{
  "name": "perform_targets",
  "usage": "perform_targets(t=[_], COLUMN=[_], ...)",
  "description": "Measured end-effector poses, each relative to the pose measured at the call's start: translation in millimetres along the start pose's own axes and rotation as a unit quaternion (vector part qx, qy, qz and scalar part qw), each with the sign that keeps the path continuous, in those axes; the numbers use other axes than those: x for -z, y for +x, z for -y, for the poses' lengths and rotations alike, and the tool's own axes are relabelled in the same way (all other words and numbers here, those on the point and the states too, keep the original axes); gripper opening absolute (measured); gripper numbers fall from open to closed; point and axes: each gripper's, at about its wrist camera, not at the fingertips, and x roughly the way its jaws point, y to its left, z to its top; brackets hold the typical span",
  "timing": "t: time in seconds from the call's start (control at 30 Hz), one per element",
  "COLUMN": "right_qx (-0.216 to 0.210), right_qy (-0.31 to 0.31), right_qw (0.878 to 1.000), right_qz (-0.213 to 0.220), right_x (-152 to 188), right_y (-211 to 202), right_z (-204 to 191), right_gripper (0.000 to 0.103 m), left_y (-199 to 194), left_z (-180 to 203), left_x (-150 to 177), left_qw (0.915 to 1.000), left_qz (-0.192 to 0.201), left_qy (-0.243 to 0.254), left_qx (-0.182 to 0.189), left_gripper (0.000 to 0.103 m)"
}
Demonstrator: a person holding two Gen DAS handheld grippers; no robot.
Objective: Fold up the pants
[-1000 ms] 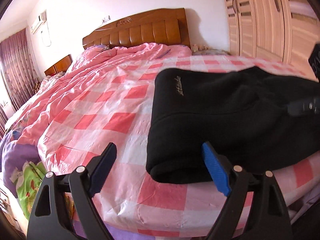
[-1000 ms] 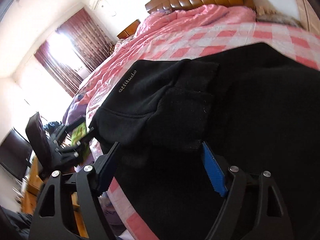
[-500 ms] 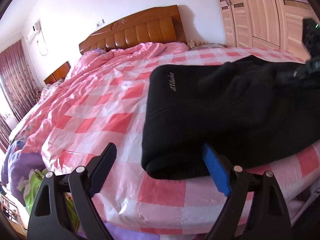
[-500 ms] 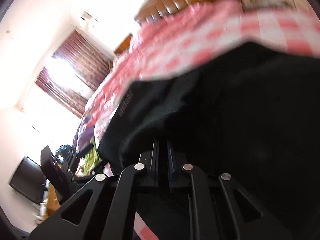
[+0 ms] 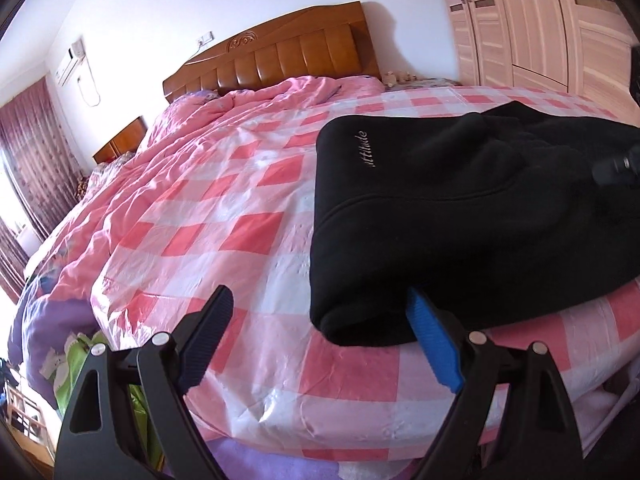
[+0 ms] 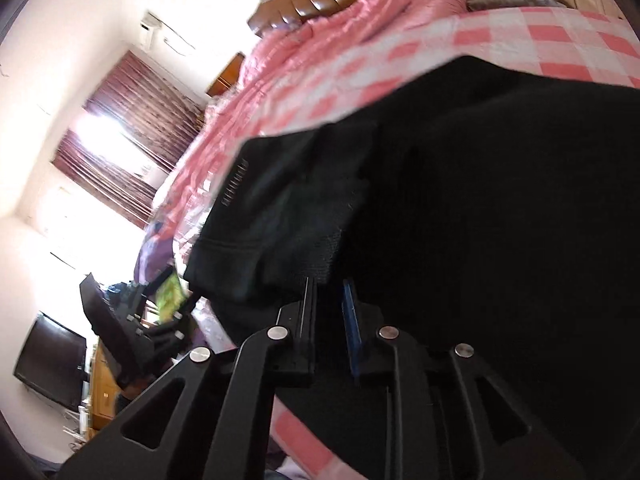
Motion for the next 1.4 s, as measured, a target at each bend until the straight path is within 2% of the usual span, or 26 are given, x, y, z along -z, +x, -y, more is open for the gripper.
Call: perform_targets(t=[0.07, 0.1, 0.13, 0.17, 0.2, 0.27, 0.3, 0.37, 0.43, 0.57, 0.63, 0.67, 0.73, 0.8, 1.0, 1.23, 1.27, 1.33, 1.4], right_qx=[-0.005, -0.006, -0.005, -0.035, -0.078, -0.042, -0.032, -0.064, -0.074, -0.108, -0.111, -0.104, -0.097, -0.079, -0.082, -0.119, -0.118, -0.114, -0.099], right_qy=[-0.002, -0.002, -0.001, -0.004, -0.020, -0.082, -0.091, -0.060, -0.037, 0.014, 0.029, 0.033, 0.043, 0.037, 0.006, -0.036, -0.044, -0.059, -0.066], right_qw=[1.000, 1.000, 1.000, 0.999, 0.997, 0.996, 0.995, 0.996, 0.996, 0.994, 0.993, 0.994, 0.994, 0.996, 0.996, 0.989, 0.988, 0.987, 0.988], right_qz=[-0.004, -0.007, -0.013, -0.012, 0.001, -0.002, -0.005, 0.004, 0.030, 0.019, 0.010, 0.007, 0.000, 0.003, 0.030, 0.083, 0.089, 0.098, 0.096], right_x=[6.1, 6.7, 9.4, 14.8, 17.0, 22.8, 23.4, 19.9, 14.0, 2.2, -6.3, -8.1, -13.9, -15.7, -9.3, -22.9, -24.0, -22.6, -15.8], right_y=[1.5, 4.3, 6.7, 8.2, 8.5, 11.8, 11.5, 6.5, -1.4, 8.4, 24.7, 29.7, 38.0, 37.1, 24.8, -11.3, -15.4, -23.8, -26.6], right_z=[0.2, -0.8, -0.1, -0.5, -1.6, -17.3, -22.9, -22.3, -16.8, -3.2, -2.8, -2.5, 0.4, -1.4, -19.2, -53.1, -57.9, -64.6, -60.5], right_gripper=[0.023, 0.034, 0.052, 0.086, 0.092, 0.092, 0.092, 0.092, 0.092, 0.092, 0.084, 0.069, 0.053, 0.009, 0.009, 0.009, 0.009, 0.009, 0.008], left_y=[-1.0, -1.1, -0.8, -0.2, 0.2, 0.8, 0.1, -1.6, -3.1, 1.1, 1.3, 0.5, -0.5, -1.7, -3.5, -0.6, 0.4, -1.4, -5.3], left_z=[2.9, 5.1, 6.0, 6.5, 6.5, 5.4, 4.6, 4.1, 4.1, 5.8, 6.5, 6.7, 6.7, 6.1, 9.1, 11.1, 8.6, -2.0, -9.6], left_x=[-0.3, -0.4, -0.4, -0.2, 0.0, 0.6, 0.9, 1.1, 0.7, 0.7, 0.4, 0.2, 0.2, 0.5, 2.4, -4.9, -7.2, -12.5, -13.2], left_qw=[1.0000, 0.9999, 0.9999, 0.9999, 0.9999, 1.0000, 1.0000, 1.0000, 0.9999, 0.9999, 0.9999, 0.9999, 0.9999, 0.9998, 0.9997, 0.9990, 0.9990, 0.9999, 0.9986], left_qz=[0.001, 0.002, 0.003, 0.003, 0.003, 0.003, 0.004, 0.007, 0.008, 0.003, 0.003, 0.004, 0.004, 0.004, 0.006, 0.008, 0.008, 0.013, 0.014], left_qy=[0.004, 0.010, 0.012, 0.011, 0.010, 0.004, 0.002, 0.003, 0.006, 0.009, 0.007, 0.007, 0.012, 0.014, 0.020, 0.038, 0.035, 0.007, -0.019], left_qx=[-0.005, -0.009, -0.010, -0.009, -0.009, -0.006, -0.006, -0.007, -0.008, -0.009, -0.010, -0.011, -0.011, -0.011, -0.009, -0.024, -0.027, 0.000, 0.047], left_gripper=[0.088, 0.088, 0.088, 0.088, 0.088, 0.088, 0.088, 0.088, 0.088, 0.088, 0.088, 0.088, 0.088, 0.088, 0.088, 0.088, 0.085, 0.073, 0.041])
